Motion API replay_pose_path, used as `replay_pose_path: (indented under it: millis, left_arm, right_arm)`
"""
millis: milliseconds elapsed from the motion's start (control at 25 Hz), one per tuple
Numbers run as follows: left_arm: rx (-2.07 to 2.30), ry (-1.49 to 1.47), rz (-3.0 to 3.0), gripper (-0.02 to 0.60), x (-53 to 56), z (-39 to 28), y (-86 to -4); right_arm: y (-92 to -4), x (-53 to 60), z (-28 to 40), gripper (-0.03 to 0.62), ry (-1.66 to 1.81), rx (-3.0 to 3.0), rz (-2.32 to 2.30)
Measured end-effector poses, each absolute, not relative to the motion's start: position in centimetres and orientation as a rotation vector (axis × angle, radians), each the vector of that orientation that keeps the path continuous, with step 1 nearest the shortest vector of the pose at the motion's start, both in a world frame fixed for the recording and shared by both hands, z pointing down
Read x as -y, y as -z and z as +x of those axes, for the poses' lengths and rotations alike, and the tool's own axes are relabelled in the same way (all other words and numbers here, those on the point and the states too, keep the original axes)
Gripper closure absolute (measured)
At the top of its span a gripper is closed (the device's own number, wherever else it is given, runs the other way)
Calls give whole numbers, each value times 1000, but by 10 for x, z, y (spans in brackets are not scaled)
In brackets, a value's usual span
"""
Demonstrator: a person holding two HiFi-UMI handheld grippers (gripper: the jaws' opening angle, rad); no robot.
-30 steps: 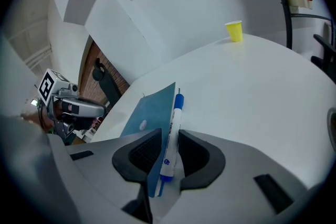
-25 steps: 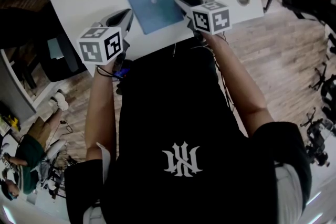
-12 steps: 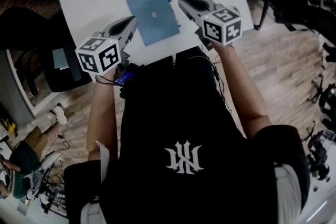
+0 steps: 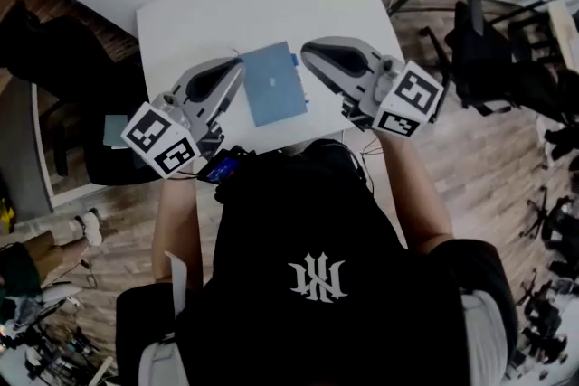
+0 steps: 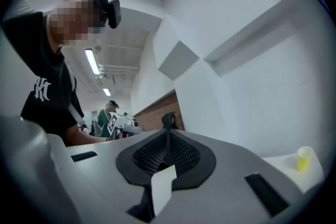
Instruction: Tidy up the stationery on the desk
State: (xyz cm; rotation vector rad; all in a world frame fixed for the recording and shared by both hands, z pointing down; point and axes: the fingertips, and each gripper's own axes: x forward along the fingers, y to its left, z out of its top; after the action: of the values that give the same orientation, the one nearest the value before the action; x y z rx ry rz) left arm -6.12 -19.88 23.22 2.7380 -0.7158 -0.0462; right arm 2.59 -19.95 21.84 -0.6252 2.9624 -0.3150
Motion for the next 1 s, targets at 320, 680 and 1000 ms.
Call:
replay_pose_path:
  millis: [320,680,1000]
  left_arm:
    - [807,472,2720,580,141,-91,-135]
    - [905,404,2674,580,62,-57,-161]
    - [941,182,2583,580,-2,-38,-218]
  right_arm:
    - [-206,133,35,546,192,-3022,-334]
    - [-214,53,90,546,262,-2918,-204]
    - [-237,14,96,546,368,-2880,-217]
